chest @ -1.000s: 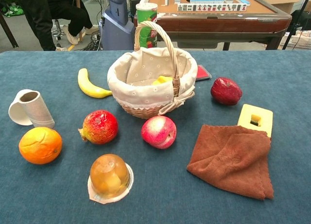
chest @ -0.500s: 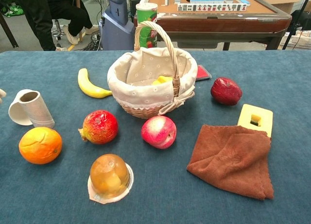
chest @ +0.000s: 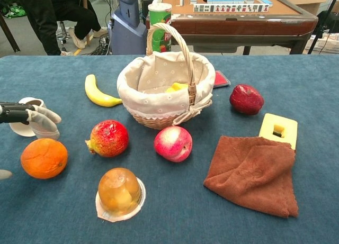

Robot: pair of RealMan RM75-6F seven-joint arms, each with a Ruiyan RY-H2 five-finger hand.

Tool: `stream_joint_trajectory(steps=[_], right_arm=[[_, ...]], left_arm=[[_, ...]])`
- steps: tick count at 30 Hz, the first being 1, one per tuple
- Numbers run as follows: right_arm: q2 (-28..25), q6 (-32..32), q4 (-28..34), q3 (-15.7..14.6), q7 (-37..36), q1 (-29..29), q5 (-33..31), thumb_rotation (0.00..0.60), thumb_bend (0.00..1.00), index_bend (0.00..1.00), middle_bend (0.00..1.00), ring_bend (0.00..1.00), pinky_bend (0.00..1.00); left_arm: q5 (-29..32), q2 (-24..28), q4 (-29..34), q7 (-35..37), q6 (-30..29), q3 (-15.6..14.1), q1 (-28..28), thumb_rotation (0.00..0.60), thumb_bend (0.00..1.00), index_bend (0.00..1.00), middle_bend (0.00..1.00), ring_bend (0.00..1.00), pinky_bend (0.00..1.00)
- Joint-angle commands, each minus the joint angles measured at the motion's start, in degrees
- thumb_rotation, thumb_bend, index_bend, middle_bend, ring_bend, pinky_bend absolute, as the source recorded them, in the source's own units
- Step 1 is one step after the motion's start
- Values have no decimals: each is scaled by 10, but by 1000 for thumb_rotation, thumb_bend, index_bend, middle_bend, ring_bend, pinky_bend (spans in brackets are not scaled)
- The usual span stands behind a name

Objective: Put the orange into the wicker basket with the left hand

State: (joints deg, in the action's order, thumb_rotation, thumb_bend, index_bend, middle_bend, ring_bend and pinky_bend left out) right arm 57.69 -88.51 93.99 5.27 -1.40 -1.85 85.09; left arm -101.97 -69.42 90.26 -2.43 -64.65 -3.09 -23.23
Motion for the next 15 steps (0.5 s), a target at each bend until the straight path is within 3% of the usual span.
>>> stream_joint_trajectory(steps=[1,15], right_arm=[[-1,0,1,0,0,0,-1,600,263,294,271,274,400],[-2,4,1,0,2,1,-5,600,263,294,271,274,400]], left_arm=[[-2,-9,-10,-11,10,-1,-10,600,222,261,154,177,219],[50,-34,-37,-60,67,0,-38,600,222,267,154,184,224]])
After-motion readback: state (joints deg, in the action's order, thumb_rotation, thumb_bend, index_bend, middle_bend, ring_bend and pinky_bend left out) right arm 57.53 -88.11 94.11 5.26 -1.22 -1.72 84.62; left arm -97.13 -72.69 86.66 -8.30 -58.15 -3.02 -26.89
